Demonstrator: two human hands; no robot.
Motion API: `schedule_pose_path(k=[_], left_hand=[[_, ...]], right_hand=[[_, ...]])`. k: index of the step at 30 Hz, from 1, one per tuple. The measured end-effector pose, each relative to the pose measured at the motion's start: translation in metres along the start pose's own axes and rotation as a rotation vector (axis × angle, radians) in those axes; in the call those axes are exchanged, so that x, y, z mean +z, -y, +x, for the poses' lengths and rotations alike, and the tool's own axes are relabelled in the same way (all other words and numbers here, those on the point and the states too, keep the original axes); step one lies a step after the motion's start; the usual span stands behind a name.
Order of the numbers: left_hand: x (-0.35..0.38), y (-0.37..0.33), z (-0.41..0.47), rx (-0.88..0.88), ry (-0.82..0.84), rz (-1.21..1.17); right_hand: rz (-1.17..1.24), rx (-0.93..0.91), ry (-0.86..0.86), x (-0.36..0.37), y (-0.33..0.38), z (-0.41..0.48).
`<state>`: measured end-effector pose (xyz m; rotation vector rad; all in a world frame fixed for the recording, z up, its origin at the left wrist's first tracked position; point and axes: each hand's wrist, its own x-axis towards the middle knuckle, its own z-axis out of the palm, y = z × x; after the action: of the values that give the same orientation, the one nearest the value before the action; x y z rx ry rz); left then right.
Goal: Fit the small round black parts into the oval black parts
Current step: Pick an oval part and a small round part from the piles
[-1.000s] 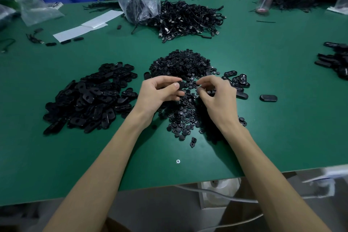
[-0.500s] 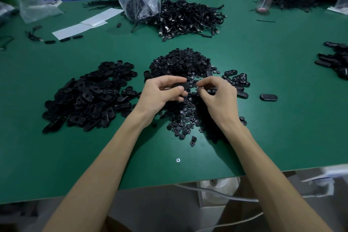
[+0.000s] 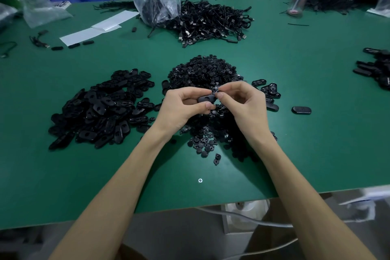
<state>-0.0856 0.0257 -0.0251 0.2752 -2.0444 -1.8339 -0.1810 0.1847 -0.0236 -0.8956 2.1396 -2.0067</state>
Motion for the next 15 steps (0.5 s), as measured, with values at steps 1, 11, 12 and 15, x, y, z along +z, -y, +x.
schedule_pose_path(k=[1,11,12,15], left_hand=[[0.0007,-0.0001,0.0001,0.003,-0.005,0.006],[0.0036,-0.0042,-0.0017,0.025,-0.011,0.021],[0.0040,-0.0044,-0.0019,0.023,-0.009,0.021],[0.0042,-0.0041,-0.0023,0.022,-0.011,0.013]], right_hand=[[0.057,0.017,-0.007,0.0000,0.0005,0.0003],[0.199,0.112,0.040,-0.0003,-0.0026,0.0020],[0.193,0.109,0.050,0.0001,-0.0026,0.0019],[0.186,0.113,0.056,-0.0003,-0.0025,0.0016]])
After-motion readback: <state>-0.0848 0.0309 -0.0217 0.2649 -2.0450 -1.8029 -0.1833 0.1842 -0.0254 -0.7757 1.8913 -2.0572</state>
